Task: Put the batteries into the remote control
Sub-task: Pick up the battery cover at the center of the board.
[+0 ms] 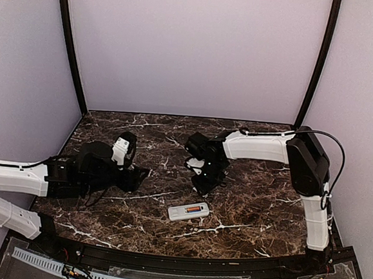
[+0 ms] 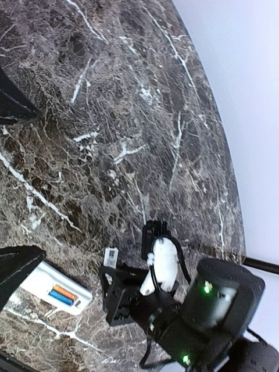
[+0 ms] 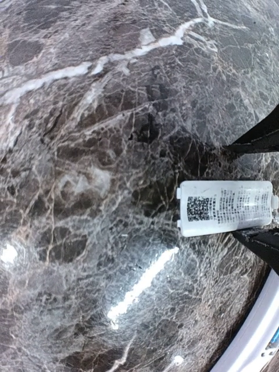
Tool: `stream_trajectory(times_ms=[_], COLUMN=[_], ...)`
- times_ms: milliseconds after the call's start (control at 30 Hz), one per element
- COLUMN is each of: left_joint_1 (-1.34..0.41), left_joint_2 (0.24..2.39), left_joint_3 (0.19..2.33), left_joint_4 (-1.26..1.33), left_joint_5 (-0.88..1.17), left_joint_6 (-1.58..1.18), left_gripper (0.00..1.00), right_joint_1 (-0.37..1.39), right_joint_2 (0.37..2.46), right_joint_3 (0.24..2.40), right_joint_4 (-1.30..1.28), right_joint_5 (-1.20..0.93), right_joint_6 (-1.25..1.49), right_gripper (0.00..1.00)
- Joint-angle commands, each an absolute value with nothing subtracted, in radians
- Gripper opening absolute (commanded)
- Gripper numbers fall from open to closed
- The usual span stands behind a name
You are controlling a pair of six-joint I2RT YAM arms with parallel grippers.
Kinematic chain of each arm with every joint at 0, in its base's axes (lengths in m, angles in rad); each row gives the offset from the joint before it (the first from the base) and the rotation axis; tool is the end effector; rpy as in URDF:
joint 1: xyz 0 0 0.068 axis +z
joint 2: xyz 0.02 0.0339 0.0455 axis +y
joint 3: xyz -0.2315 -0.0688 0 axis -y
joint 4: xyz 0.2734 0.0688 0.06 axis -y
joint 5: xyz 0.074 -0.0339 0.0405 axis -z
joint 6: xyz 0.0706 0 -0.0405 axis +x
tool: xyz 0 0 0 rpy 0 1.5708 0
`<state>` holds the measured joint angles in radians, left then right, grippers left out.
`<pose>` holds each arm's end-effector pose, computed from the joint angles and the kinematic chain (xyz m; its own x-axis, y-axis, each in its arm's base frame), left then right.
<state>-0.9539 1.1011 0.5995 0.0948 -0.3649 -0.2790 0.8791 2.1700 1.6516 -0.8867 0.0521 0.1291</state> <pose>0.2012 -0.2402 0.1857 -0.3777 0.0878 -0.9218 0.4872 0.8654 -0.1172 0.2845 0.3378 0.0788 -0.7222 -0.6704 -0.1702 -0.6763 0.7360 -0.0297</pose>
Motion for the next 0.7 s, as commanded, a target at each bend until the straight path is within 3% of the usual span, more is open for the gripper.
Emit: stream_trajectory(times_ms=[0,467,533,667], left_joint_1=[-0.983,-0.992,-0.995,-1.001], left_joint_2=[1.025,0.994,0.987,0.976], left_joint_3=[0.582,0.599,0.6,0.609], left_joint_4=[0.08,0.058,0.052,0.033], left_joint_5=[-0.371,-0.368,-0.37,-0.381], left_joint_6=[-0.213,-0.192,-0.193,-0.193], left_gripper=[0.7,0.7,0.7,0.7], right_joint_1=[0.871,0.871,0.871,0.871], right_joint_2=[2.255,2.204,2.206,2.198], right_joint_3=[1.609,1.538,1.544,1.543], right_joint_4=[-0.928,-0.932,-0.923,-0.901], right_joint_5=[0.091,0.025,0.038,0.031], right_joint_6=[0.044,0.11,0.113,0.114], right_gripper=[0.42,0.44,0.42,0.27])
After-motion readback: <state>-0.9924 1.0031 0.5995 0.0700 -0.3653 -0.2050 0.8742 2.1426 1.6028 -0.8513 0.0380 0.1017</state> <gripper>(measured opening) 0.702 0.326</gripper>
